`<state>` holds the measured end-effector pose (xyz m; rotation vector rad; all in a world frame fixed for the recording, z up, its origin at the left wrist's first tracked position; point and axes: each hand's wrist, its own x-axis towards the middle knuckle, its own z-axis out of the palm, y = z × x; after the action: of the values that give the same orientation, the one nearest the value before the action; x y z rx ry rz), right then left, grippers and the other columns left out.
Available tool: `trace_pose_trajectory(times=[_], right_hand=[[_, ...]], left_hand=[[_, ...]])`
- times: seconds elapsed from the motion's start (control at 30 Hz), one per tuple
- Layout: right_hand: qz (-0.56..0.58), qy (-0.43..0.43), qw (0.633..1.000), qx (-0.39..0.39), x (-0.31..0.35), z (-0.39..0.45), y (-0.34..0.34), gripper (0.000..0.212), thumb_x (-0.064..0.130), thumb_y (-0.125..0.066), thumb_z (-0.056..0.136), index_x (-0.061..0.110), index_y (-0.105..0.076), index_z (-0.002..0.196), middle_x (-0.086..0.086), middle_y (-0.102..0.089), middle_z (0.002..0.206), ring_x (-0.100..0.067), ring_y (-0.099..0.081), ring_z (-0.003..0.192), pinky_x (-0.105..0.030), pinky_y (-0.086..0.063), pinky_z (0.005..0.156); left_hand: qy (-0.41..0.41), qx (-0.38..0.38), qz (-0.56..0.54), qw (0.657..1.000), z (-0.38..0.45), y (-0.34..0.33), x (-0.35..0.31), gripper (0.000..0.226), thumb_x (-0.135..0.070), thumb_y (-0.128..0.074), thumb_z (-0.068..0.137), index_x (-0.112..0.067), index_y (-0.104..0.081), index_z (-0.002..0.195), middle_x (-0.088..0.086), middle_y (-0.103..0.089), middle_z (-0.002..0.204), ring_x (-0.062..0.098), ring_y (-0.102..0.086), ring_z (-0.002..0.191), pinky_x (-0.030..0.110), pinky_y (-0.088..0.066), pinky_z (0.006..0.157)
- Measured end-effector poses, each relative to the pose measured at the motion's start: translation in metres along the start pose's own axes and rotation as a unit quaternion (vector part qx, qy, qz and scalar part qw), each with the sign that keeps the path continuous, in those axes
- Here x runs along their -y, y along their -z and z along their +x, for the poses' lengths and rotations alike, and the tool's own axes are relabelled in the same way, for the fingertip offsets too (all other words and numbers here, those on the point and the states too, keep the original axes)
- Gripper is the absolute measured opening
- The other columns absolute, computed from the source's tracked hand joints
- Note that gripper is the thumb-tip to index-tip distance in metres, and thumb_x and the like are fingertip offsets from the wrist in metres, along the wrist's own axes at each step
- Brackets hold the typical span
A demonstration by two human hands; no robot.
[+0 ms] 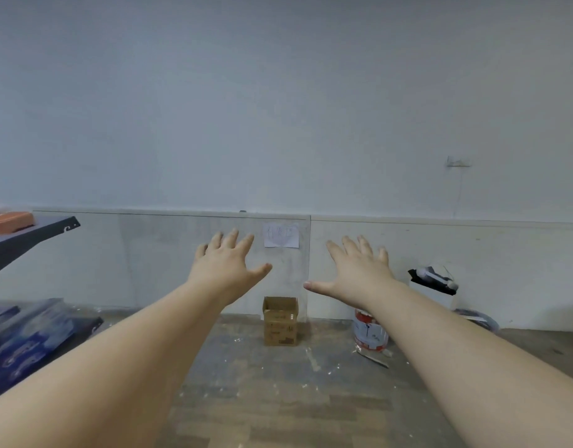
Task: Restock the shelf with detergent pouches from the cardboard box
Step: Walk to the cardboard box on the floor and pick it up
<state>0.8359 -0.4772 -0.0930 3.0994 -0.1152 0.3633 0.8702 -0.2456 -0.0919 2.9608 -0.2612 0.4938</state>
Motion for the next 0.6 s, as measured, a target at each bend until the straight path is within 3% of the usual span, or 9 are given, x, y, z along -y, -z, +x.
trace_pose_trajectory(times=[0.2, 0.6], right_hand=[[0.002, 0.013, 1.000, 0.019, -0.013, 0.116, -0.038, 0.114, 0.094, -0.036, 0.069, 0.032, -0.009, 0.160, -0.005, -0.011, 0.170, -0.032, -0.003, 0.156, -0.064, -0.005, 0.120], [-0.033, 0.000, 0.999, 0.034, 0.016, 0.375, -0.125, 0.108, 0.094, -0.034, 0.072, 0.033, -0.014, 0.159, -0.003, -0.013, 0.169, -0.031, -0.004, 0.157, -0.064, -0.004, 0.120]], left_hand=[[0.021, 0.012, 0.007, 1.000, 0.108, -0.047, 0.003, 0.082, -0.078, -0.026, 0.087, -0.038, -0.010, 0.157, -0.002, -0.004, 0.167, 0.026, -0.001, 0.154, 0.050, -0.005, 0.123], [0.024, 0.031, -0.023, 0.999, 0.368, -0.171, 0.078, 0.082, -0.078, -0.024, 0.086, -0.039, -0.008, 0.156, -0.002, -0.001, 0.167, 0.026, 0.005, 0.153, 0.055, 0.001, 0.121]])
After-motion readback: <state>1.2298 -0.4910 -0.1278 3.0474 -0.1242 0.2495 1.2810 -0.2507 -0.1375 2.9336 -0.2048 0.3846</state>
